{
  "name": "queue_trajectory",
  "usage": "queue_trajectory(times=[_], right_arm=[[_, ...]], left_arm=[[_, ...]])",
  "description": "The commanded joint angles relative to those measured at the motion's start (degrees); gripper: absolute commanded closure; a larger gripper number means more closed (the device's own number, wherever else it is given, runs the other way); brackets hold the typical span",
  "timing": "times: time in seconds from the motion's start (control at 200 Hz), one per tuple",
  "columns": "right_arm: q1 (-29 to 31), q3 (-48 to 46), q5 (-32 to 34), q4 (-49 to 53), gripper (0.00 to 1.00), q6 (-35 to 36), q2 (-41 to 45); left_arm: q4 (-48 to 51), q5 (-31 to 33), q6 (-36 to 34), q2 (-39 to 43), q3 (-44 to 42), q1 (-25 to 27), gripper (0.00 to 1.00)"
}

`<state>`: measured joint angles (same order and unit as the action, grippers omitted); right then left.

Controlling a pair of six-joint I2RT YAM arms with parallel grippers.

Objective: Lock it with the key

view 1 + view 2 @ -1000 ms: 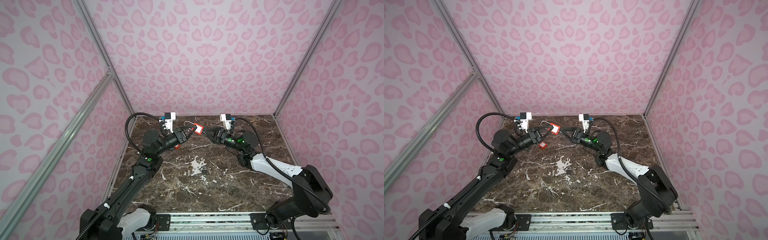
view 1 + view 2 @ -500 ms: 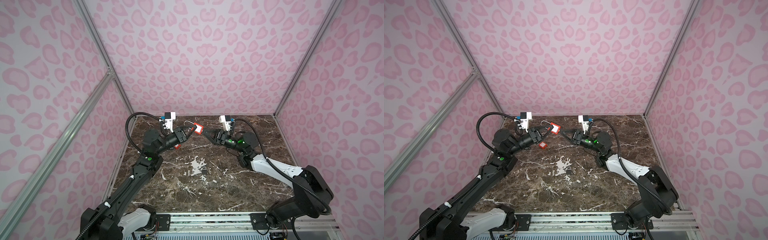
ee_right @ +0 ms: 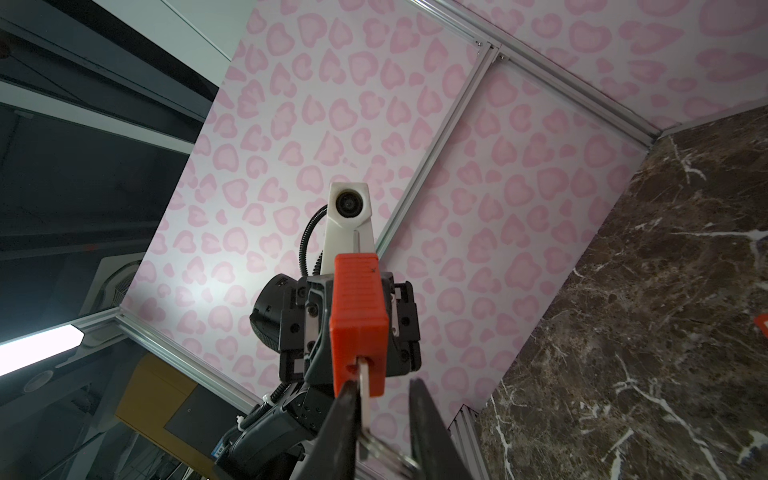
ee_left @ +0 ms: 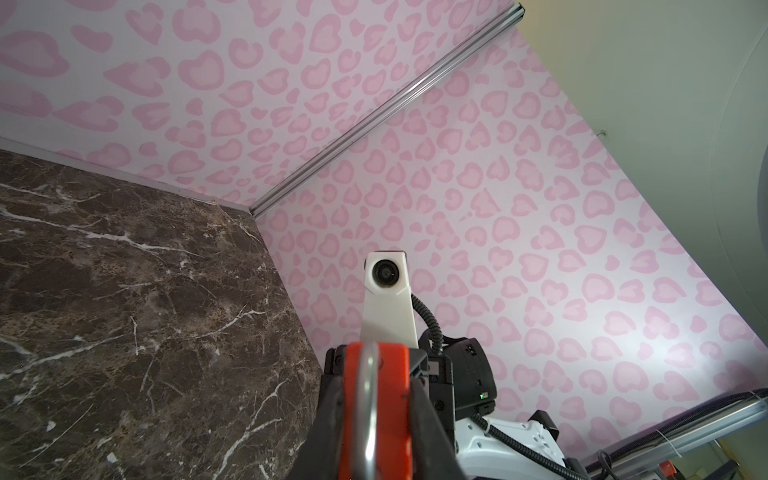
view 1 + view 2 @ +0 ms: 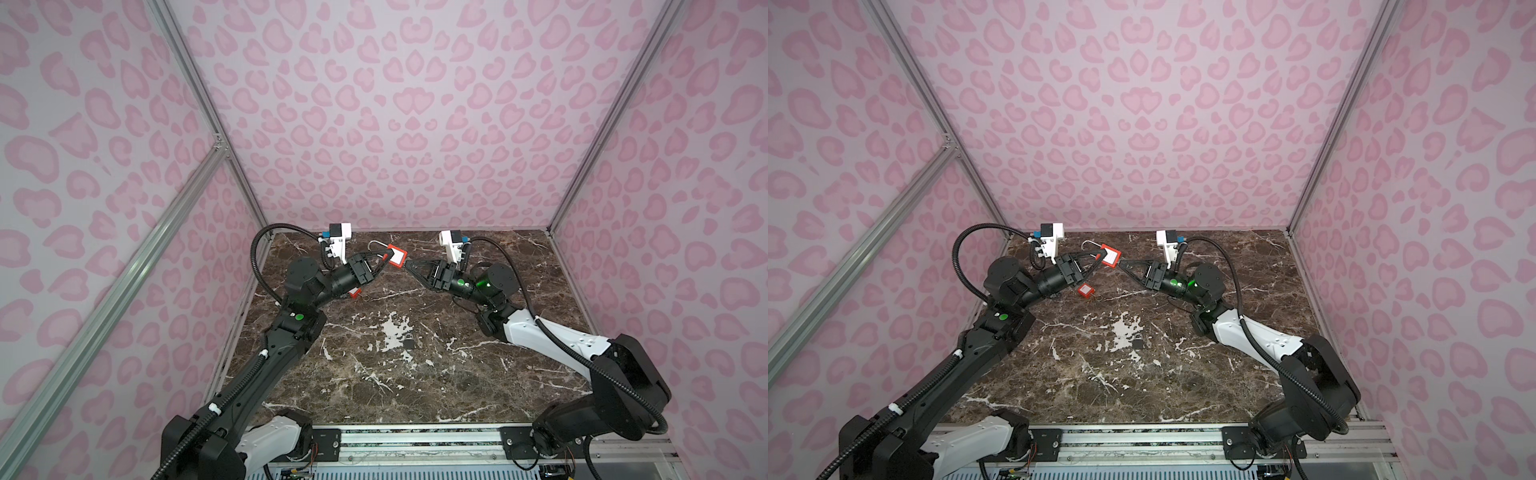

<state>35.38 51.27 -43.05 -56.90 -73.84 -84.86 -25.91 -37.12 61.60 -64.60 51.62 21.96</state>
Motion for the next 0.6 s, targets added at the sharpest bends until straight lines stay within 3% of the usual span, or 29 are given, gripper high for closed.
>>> queue_trajectory(times=[0.0, 0.35, 0.595], right_arm=[[0.1, 0.0, 0.2, -0.1, 0.83, 1.1, 0.0], [0.8, -1.4, 2.6, -3.2, 0.96, 1.8, 0.4], [1.1, -1.8, 3.7, -2.3, 1.00, 3.9, 1.4]], left_arm=[[-2.8, -0.4, -0.1, 0.2, 0.3, -0.1, 0.96], [-2.6, -0.1, -0.3, 0.3, 0.2, 0.0, 0.96], [-3.0, 1.2, 1.0, 0.3, -0.1, 0.0, 0.96]])
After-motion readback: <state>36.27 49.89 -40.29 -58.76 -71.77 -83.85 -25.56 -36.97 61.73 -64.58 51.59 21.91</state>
